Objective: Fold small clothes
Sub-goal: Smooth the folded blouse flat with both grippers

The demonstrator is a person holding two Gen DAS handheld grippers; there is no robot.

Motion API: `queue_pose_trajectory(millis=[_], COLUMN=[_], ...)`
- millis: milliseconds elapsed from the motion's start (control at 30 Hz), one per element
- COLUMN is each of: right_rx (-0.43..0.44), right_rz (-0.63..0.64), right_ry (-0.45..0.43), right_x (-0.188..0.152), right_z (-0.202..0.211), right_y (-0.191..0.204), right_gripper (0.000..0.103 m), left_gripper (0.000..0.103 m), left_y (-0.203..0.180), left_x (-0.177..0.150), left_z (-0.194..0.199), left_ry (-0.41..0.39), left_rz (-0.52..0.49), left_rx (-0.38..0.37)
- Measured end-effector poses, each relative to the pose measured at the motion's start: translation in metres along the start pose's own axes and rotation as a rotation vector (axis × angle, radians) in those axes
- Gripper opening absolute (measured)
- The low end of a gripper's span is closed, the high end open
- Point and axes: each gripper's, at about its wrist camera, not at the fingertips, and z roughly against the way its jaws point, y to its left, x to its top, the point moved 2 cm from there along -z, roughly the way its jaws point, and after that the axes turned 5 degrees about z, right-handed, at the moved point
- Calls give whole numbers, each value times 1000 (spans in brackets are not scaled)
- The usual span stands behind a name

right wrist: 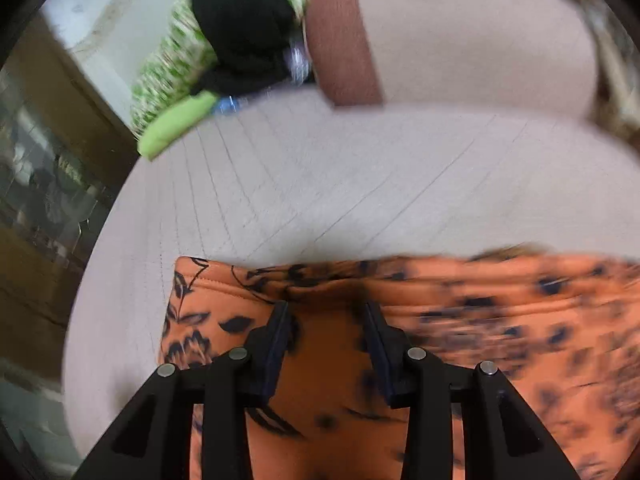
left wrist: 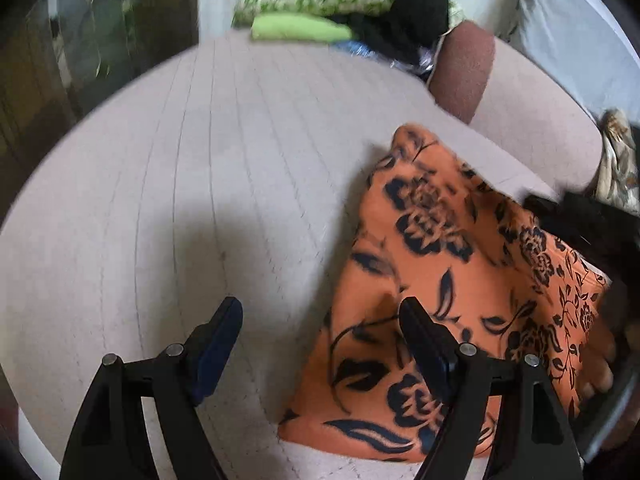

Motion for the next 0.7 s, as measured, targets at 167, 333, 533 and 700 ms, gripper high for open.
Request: queue_pose_trajectory(millis=[167,333,533,700], right_rx=[-89,-215,-190,-124], right_rz=[-59,-226,-252,-198], right_ry=[-37,31,20,-36], right_x=[-49,-100,-123,-115], right_z=[79,105,113,132], right_y=[-92,-182,-206,-182], right_gripper=[41,41,40,40], left_gripper=[81,84,90,90], left_y=[-31,-52,-53,-66], left_x=[-12,-32,-26,-19], left_z=[0,-19,-14,-8], left_ry=[2,75,13,-37], left_rz=[-100,-158,-152,-181], left_rx=[6,86,114,126])
